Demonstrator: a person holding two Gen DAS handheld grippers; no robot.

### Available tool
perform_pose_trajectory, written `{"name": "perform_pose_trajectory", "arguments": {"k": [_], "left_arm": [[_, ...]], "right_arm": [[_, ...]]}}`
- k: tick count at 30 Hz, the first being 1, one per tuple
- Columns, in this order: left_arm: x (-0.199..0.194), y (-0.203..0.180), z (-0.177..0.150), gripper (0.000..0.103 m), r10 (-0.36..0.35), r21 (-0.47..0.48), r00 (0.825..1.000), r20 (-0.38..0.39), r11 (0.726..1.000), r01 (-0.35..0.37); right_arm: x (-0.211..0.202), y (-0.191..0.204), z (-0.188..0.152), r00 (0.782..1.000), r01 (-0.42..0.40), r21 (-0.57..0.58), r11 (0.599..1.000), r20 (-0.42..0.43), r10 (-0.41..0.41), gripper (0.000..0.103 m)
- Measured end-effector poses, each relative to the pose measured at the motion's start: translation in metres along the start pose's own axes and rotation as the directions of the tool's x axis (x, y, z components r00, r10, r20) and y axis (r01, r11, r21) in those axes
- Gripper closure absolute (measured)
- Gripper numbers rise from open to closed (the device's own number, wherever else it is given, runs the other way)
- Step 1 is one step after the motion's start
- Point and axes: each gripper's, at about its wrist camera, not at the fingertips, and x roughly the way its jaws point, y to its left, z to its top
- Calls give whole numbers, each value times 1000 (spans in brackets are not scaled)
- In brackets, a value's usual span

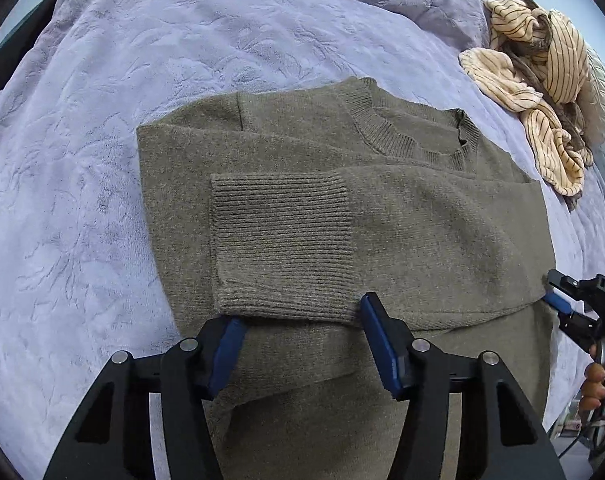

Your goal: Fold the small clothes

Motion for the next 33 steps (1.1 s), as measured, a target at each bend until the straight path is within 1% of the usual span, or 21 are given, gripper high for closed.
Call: {"name": "perform_pose_trajectory", "arguments": {"k": [3, 5, 6, 8, 9, 10, 12, 14, 15, 17, 19, 21, 23, 24, 25, 26, 27, 28, 29, 31, 33], "left_arm": [[8, -5, -5, 44, 63, 24, 998, -5, 998, -63], [14, -8, -11, 44, 93, 49, 996, -1, 994, -93], [15, -14, -14, 44, 115, 73, 993, 6, 991, -115], [14, -20, -18, 44, 149, 110, 989, 12, 983, -149], [12, -22, -21, 44, 154, 120, 988, 16, 981, -155], [8, -21, -23, 44, 151, 117, 988, 21, 981, -153], [-4, -14, -27, 43, 127, 83, 991, 42, 988, -131], [-13, -7, -29, 43, 120, 52, 992, 51, 991, -122], [-16, -3, -31, 35, 130, 39, 990, 52, 991, -132], [-19, 1, -32, 21, 172, 24, 984, 41, 985, -173], [-22, 8, -36, 21, 181, 15, 983, 35, 983, -182], [-21, 13, -42, 21, 210, 10, 978, 17, 978, -210], [-21, 18, -48, 21, 237, 1, 972, 4, 972, -237], [-23, 23, -52, 21, 248, -10, 969, 2, 969, -248], [-26, 29, -58, 21, 251, -23, 968, 1, 968, -251], [-28, 33, -61, 21, 250, -40, 968, -1, 967, -250], [-31, 38, -64, 21, 250, -58, 968, -4, 967, -250], [-35, 45, -69, 21, 250, -75, 968, -5, 965, -250], [-38, 51, -72, 21, 250, -95, 968, -8, 964, -250], [-42, 61, -78, 21, 249, -124, 968, -13, 960, -249], [-46, 71, -84, 21, 247, -144, 969, -17, 958, -246]], "right_arm": [[-2, -3, 10, 999, 25, -3, 1000, 42, -25, 96], [3, -5, 13, 994, 97, -42, 994, 53, -94, 97], [3, -12, 14, 993, 113, -51, 992, 50, -111, 97], [8, -20, 15, 995, 102, -48, 994, 21, -102, 96], [6, -22, 15, 996, 92, -49, 995, 9, -91, 94], [3, -21, 14, 996, 91, -53, 994, 4, -91, 87], [-7, -19, 10, 995, 99, -68, 993, -7, -99, 83], [-18, -6, 0, 996, 90, -133, 987, -4, -91, 82], [-20, 2, -5, 996, 85, -166, 982, -1, -86, 82], [-20, 28, -20, 998, 43, -265, 963, -22, -51, 82], [-5, 61, -37, 997, -3, -371, 929, -77, -28, 82], [16, 90, -51, 992, -36, -448, 894, -128, -24, 82], [45, 126, -69, 984, -59, -548, 834, -174, -45, 82], [59, 142, -80, 981, -62, -599, 799, -185, -62, 81], [74, 160, -92, 978, -66, -653, 754, -194, -82, 72], [86, 173, -104, 975, -74, -696, 714, -202, -96, 66], [97, 185, -117, 972, -80, -738, 670, -207, -112, 56], [110, 200, -134, 969, -86, -794, 602, -208, -135, 54], [118, 209, -143, 967, -99, -827, 554, -210, -142, 54], [135, 224, -166, 966, -76, -895, 439, -176, -192, 54], [147, 234, -180, 967, -42, -932, 360, -128, -219, 54]]}}
